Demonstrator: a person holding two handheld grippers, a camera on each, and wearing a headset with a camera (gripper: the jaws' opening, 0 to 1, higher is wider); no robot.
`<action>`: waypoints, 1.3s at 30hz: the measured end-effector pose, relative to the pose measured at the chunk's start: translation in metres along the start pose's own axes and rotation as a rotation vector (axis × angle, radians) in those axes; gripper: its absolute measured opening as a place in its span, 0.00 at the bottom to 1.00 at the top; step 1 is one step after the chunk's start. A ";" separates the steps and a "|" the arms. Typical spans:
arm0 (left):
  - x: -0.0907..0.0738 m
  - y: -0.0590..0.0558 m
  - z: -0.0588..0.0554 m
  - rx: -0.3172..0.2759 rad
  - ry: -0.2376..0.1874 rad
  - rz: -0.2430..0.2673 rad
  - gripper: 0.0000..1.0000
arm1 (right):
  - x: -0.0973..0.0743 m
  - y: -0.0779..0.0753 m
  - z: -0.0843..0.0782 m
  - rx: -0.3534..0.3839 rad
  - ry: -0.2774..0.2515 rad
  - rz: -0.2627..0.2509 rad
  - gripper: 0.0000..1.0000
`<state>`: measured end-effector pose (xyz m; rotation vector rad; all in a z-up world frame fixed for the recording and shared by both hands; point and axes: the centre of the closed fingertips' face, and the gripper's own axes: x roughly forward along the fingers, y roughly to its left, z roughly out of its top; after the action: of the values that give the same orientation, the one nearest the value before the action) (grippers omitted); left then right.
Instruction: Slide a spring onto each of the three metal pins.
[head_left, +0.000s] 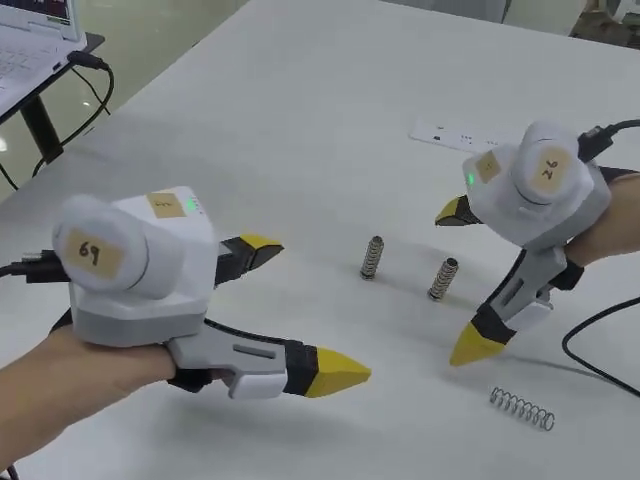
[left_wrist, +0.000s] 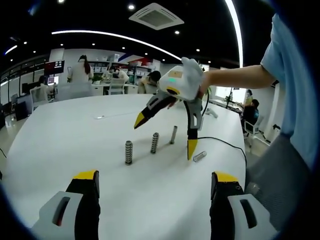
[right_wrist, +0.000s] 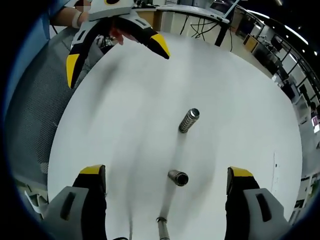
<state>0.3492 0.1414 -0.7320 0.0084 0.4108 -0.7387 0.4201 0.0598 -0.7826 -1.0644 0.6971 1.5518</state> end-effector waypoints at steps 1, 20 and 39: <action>0.000 0.000 0.000 0.002 0.001 -0.001 0.90 | -0.001 0.000 0.000 0.009 -0.007 -0.004 1.00; 0.006 -0.013 0.003 0.042 0.027 -0.056 0.90 | -0.032 0.019 -0.006 0.201 -0.181 -0.112 0.98; 0.014 -0.021 0.004 0.072 0.041 -0.107 0.91 | -0.062 0.042 -0.051 0.397 -0.222 -0.213 0.97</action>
<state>0.3458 0.1164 -0.7306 0.0697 0.4261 -0.8594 0.3948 -0.0220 -0.7526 -0.6367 0.6784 1.2577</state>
